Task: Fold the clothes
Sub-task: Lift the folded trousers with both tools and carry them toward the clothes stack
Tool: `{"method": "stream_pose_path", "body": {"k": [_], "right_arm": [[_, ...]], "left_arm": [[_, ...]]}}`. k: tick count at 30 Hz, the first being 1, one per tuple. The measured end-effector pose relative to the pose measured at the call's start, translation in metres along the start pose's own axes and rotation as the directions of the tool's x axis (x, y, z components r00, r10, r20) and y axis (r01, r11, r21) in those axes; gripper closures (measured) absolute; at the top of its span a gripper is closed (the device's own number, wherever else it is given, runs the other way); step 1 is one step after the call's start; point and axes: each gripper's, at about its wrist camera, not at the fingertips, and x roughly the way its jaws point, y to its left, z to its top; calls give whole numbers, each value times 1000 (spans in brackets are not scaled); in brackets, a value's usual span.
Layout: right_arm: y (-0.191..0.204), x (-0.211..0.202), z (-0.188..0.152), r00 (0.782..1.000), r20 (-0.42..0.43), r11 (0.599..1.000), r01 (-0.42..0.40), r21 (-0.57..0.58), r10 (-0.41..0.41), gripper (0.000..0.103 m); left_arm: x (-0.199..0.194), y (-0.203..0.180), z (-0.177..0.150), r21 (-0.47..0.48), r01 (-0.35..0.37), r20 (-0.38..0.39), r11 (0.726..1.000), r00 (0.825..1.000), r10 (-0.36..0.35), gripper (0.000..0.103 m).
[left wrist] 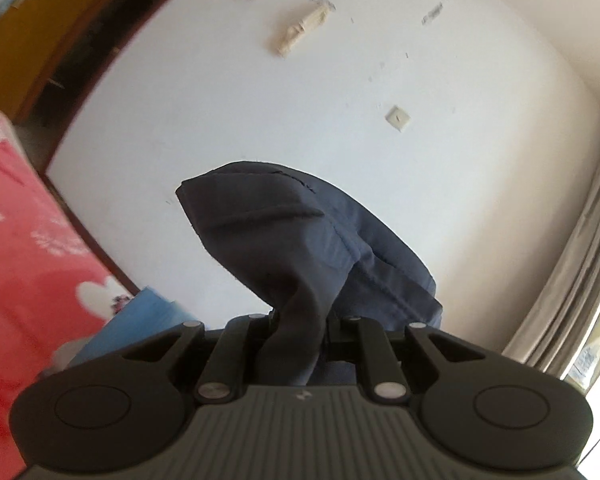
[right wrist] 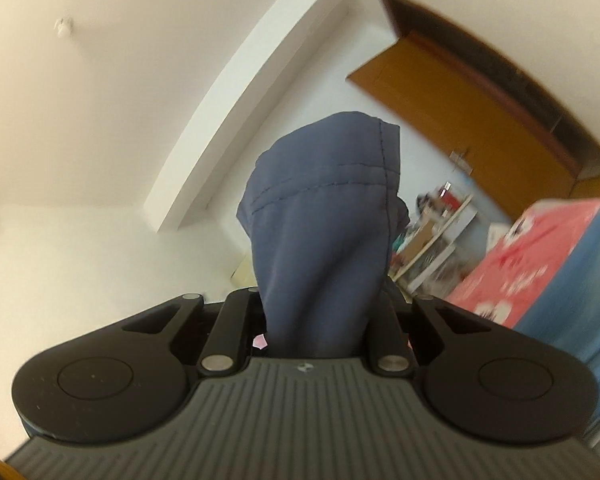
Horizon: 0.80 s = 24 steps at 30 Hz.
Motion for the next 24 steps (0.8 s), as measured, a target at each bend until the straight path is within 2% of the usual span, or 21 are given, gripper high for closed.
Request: {"method": "stream_pose_path", "body": {"k": [3,6,10,11,12,14,17,19,20,21,23,24], "right_arm": [[-26,-1,21,998,43,999,36,9,-36,88],[-66,0,40,993,59,994,105,22,-106,88],[-121,-4,57,975,34,974,216,61,-218,88],[-136,-5,59,969,20,967,246,71,-248,88],[-148,-5,60,960,-4,956,281,78,-282,87],[-174,-1,58,924,-68,921,382,84,-377,84],[-189,3,56,886,-123,890,454,43,-446,85],[-182,5,60,862,-123,870,493,-26,-492,68],[-177,6,62,852,-110,859,508,-60,-511,50],[-175,4,66,847,-88,851,519,-79,-525,37],[-168,-8,73,829,-48,829,550,-103,-557,28],[-163,-22,75,824,-42,823,559,-106,-565,27]], "left_arm": [[50,12,15,21,-17,-43,1000,999,18,88],[98,34,21,16,-58,-97,998,994,59,88],[144,67,19,23,-134,-159,991,978,136,86],[151,72,18,17,-167,-165,986,972,167,81],[157,77,17,11,-199,-170,980,965,198,71],[171,87,15,-1,-262,-182,965,949,258,66],[191,103,13,-16,-356,-202,934,916,346,55],[204,113,11,-25,-417,-215,909,890,402,51],[211,118,11,-30,-446,-222,894,875,429,46],[204,116,15,-57,-454,-181,889,881,438,46],[194,112,23,-81,-463,-123,883,884,452,46],[186,109,26,-85,-474,-90,877,880,467,46]]}}
